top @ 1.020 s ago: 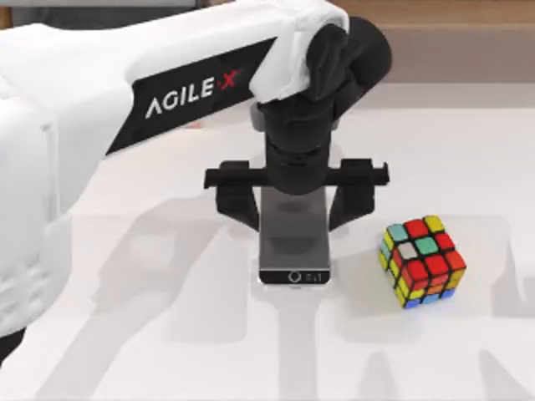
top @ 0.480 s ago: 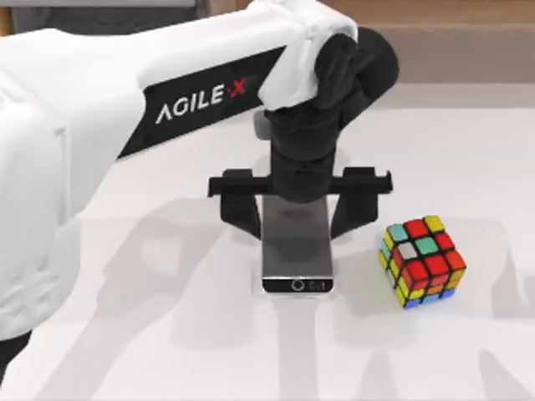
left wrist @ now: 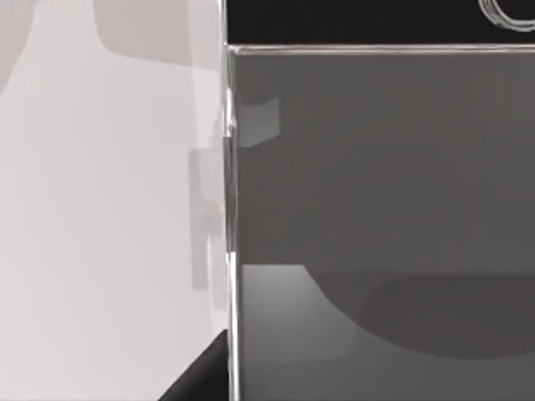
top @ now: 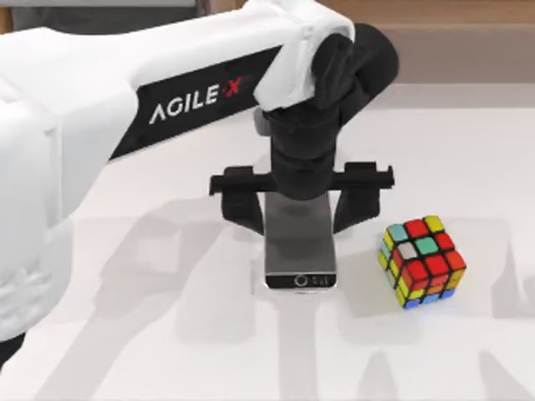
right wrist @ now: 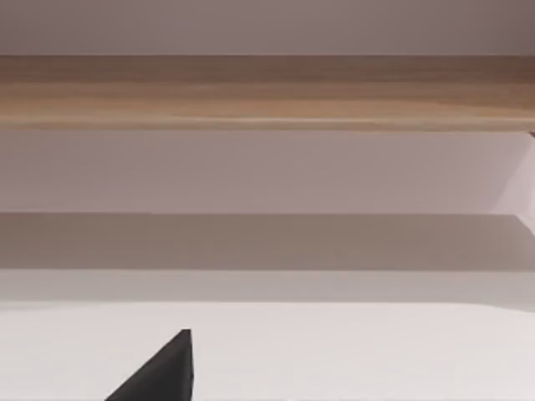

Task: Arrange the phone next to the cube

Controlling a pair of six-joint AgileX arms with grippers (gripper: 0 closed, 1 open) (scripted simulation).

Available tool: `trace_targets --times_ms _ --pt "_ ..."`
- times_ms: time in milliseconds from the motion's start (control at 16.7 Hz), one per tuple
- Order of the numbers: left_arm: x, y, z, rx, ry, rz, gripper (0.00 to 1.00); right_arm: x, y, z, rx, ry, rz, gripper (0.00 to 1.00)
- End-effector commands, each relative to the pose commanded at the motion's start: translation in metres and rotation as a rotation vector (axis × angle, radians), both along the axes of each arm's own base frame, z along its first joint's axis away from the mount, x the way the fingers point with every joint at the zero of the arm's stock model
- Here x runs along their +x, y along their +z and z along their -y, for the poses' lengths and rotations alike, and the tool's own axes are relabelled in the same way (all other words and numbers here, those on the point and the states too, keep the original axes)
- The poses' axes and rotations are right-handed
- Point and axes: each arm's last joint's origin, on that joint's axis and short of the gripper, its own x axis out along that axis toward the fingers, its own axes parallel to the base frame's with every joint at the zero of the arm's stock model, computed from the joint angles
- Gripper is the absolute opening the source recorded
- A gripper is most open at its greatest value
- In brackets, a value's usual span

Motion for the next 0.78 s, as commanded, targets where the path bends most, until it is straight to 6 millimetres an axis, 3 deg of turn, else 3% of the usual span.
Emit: trace_targets --times_ms 420,780 --pt "0.001 -0.005 0.001 -0.027 0.002 0.039 0.00 0.000 0.000 0.000 0.000 0.000 0.000 1.00" --pt "0.002 -0.026 0.003 -0.027 -0.009 0.024 0.00 0.000 0.000 0.000 0.000 0.000 0.000 1.00"
